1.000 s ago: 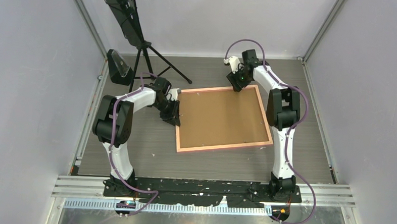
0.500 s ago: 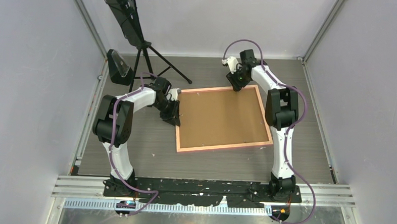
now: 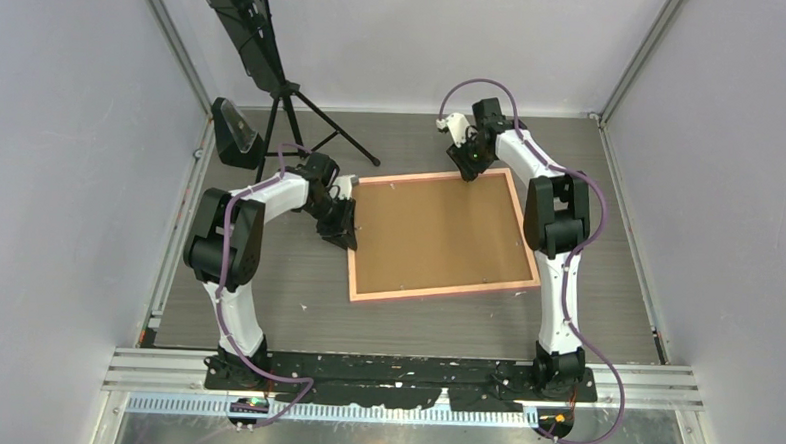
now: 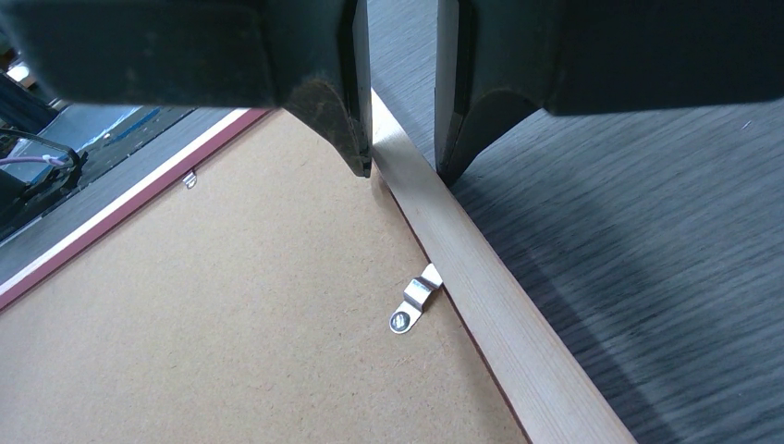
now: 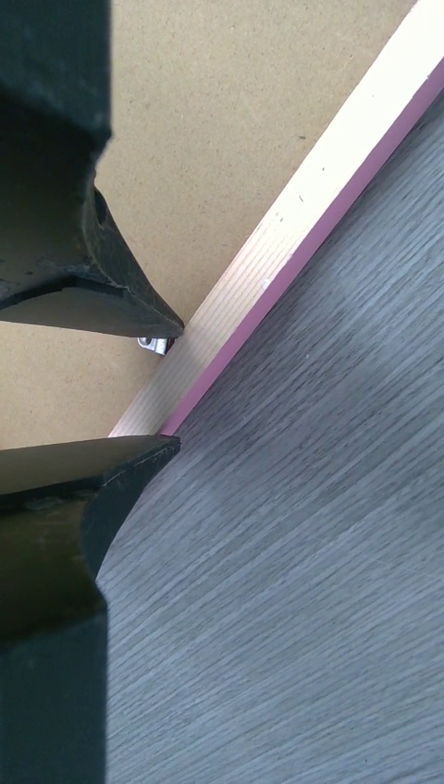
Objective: Put the photo into the frame
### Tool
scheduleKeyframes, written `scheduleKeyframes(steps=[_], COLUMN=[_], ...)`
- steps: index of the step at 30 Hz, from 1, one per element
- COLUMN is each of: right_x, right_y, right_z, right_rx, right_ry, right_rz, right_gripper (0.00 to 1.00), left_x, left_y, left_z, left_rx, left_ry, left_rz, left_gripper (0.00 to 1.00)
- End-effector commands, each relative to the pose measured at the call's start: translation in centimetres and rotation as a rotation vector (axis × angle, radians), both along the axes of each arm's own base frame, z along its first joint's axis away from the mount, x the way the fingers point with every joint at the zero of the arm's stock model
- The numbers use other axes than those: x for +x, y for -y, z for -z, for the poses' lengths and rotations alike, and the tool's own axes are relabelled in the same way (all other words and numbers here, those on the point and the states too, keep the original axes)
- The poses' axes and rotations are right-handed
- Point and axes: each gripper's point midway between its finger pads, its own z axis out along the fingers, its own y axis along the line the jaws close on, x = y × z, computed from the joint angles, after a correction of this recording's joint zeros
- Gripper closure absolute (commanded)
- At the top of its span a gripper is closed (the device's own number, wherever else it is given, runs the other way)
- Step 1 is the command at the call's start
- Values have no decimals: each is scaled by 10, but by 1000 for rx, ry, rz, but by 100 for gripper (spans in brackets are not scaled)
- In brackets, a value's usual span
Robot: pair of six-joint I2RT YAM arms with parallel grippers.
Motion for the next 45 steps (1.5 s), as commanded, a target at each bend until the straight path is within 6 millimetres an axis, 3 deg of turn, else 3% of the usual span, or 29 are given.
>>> scheduleKeyframes(steps=[1,12,19,27,30,31,32,33,34,35,38,39,40,41,42,43,45], right_x=[9,11,10,5,-4,-5,-11,-12,-18,-20,-37,-40,-50,-54,-65,-71,-91], right_y=[6,7,4,-5,-6,-7,-6,-7,-5,-5,0,3,5,9,12,16,22], right_z=[-3,-6,-18,-59,-65,-75,-72,-82,-79,-89,-89,-100,-92,-103,-95,-107,-108], right_rx=[-17,-7,27,111,132,144,144,157,156,167,177,187,186,196,191,197,193], right_ry=[23,30,46,105,102,122,112,135,124,144,123,144,118,143,120,147,143], right_rz=[42,30,55,76,80,81,80,82,85,85,93,99,102,109,112,114,114], right_gripper=[61,59,41,36,36,36,36,35,35,35,35,35,35,35,35,35,35], left_x=[-11,-11,-10,-8,-8,-7,-6,-6,-6,-5,-4,-3,-3,-2,-1,0,3], left_y=[-1,-2,-2,-3,-4,-5,-5,-6,-6,-6,-6,-6,-6,-6,-6,-5,-6], left_z=[17,18,18,19,19,19,18,18,18,17,14,13,11,8,5,1,-6], left_rx=[21,26,25,29,33,34,34,34,35,35,33,31,30,28,26,23,23], left_ry=[-23,-25,-21,-18,-17,-14,-12,-8,-7,-5,3,8,13,21,29,41,68], left_rz=[74,72,72,64,56,54,53,50,49,48,45,45,45,45,44,46,48], left_gripper=[100,100,100,100,97,96,96,96,96,96,91,87,82,76,68,65,53])
